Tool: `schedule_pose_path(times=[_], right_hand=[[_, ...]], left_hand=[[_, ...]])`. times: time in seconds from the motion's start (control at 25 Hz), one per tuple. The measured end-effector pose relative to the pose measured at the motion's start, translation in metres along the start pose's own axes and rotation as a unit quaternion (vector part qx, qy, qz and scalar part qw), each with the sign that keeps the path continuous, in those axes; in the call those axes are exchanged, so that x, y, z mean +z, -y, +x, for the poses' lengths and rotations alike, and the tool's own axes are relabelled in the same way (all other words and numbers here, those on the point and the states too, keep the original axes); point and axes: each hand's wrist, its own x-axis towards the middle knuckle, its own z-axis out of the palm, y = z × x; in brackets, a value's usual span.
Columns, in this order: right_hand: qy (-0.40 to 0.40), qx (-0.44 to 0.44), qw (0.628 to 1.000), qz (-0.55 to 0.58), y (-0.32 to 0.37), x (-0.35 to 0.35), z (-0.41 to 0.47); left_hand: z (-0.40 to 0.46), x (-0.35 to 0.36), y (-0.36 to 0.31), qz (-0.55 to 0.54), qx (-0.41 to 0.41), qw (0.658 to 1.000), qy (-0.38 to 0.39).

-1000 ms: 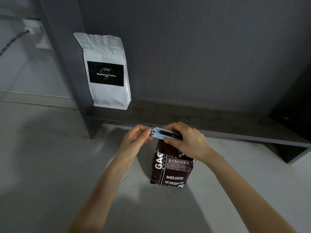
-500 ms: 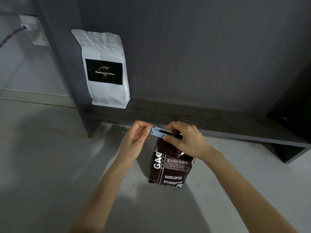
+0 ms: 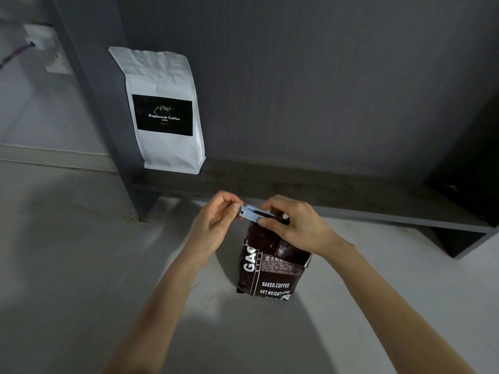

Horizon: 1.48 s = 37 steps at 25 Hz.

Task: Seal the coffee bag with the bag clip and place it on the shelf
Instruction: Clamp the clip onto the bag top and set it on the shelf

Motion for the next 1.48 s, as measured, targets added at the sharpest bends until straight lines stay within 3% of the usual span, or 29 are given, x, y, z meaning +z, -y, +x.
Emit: schedule_pose_path(times=[0.48, 1.04, 1.48], right_hand=[[-0.007, -0.013, 1.0, -0.021, -0.001, 0.002, -0.003], [0.007, 0.003, 0.998, -0.06, -0.002, 0.003, -0.005], [0.022, 0.011, 0.998, -0.057, -0.001, 0.0, -0.003]], left_hand=[[0.001, -0.001, -0.004, 0.025, -0.006, 1.0, -0.011], [0.003, 0.002, -0.012, 0.025, -0.03, 0.998, 0.051], [0.001, -0.009, 0.011, -0.04, -0.063, 0.996, 0.044]])
